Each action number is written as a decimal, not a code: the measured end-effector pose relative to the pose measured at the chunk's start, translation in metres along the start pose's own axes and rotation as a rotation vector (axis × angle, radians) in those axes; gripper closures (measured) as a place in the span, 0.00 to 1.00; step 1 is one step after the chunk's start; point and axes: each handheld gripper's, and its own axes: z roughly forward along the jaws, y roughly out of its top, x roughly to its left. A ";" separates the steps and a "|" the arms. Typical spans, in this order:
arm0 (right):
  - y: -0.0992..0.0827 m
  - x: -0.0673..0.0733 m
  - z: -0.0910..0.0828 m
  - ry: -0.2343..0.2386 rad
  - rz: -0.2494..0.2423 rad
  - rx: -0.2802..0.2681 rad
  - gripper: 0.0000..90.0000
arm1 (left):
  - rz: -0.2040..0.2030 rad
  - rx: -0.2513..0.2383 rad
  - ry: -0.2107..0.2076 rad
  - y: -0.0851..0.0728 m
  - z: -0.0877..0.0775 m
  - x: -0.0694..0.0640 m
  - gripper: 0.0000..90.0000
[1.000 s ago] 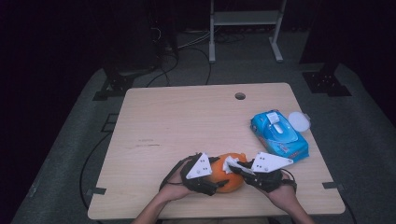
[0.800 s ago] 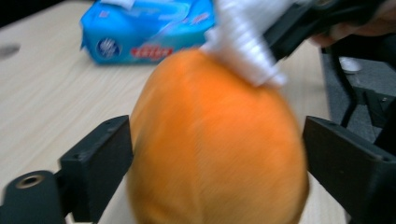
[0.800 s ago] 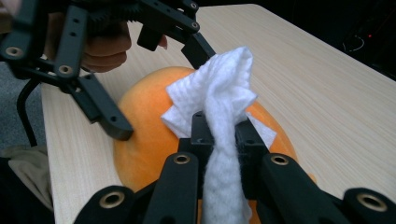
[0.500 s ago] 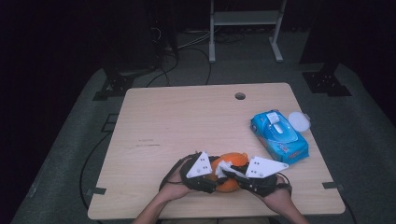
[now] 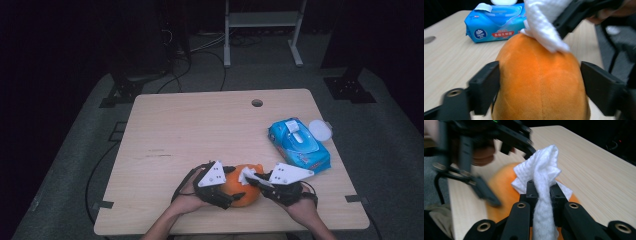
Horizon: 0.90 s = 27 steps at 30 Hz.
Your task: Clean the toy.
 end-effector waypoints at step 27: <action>-0.019 -0.028 0.000 -0.100 0.113 0.033 0.89 | -0.047 -0.002 0.100 -0.005 -0.001 0.007 0.28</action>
